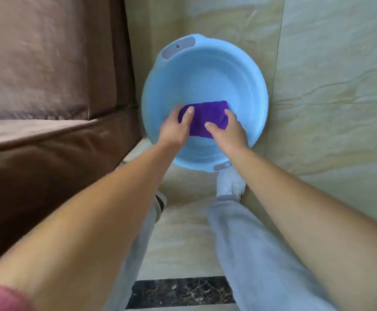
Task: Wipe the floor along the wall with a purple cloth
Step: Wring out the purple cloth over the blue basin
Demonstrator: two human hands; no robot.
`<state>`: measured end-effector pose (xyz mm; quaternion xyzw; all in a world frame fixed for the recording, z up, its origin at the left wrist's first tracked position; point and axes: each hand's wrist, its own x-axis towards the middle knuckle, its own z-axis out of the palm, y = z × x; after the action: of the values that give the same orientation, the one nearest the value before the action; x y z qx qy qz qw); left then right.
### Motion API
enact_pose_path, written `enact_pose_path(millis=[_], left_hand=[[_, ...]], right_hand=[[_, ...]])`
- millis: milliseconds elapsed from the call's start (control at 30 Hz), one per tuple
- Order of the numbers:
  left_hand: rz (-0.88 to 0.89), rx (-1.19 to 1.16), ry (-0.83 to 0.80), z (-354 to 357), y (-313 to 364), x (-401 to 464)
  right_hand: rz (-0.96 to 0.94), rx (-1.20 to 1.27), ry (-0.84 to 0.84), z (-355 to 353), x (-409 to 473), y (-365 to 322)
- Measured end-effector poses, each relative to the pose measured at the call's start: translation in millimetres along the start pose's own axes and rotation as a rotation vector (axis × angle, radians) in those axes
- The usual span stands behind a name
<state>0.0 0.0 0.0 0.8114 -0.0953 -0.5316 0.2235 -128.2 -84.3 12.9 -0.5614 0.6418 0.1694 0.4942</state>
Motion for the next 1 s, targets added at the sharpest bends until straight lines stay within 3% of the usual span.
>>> enact_pose_path(millis=[167, 267, 367, 467, 567, 667, 867, 1000], left_hand=[[-0.009, 0.024, 0.052, 31.8, -27.7, 60.5], [-0.137, -0.101, 0.059, 47.3, -36.8, 75.4], [-0.209, -0.234, 0.0, 58.5, -40.9, 78.3], [-0.291, -0.373, 0.062, 57.3, -32.3, 56.1], [-0.321, -0.518, 0.128, 42.6, -3.3, 2.7], [-0.288, -0.662, 0.072, 16.6, 43.3, -66.6], [-0.168, -0.746, -0.148, -78.6, 135.2, -205.2], [-0.038, -0.801, -0.149, -157.3, 181.4, -287.0]], right_hand=[[-0.024, -0.098, 0.091, 20.0, 63.5, 19.2], [-0.048, -0.134, 0.125, 33.7, 86.1, 26.8], [0.037, 0.025, 0.095, 41.1, 101.7, 29.5], [0.129, 0.153, 0.031, 37.9, 87.9, 28.7], [0.09, 0.193, 0.128, 15.6, 42.7, 17.6], [0.106, 0.338, 0.213, -24.2, -18.5, -18.3], [0.013, 0.426, 0.222, -123.2, -161.7, -119.3], [-0.081, 0.473, 0.155, -163.1, -259.2, -184.2]])
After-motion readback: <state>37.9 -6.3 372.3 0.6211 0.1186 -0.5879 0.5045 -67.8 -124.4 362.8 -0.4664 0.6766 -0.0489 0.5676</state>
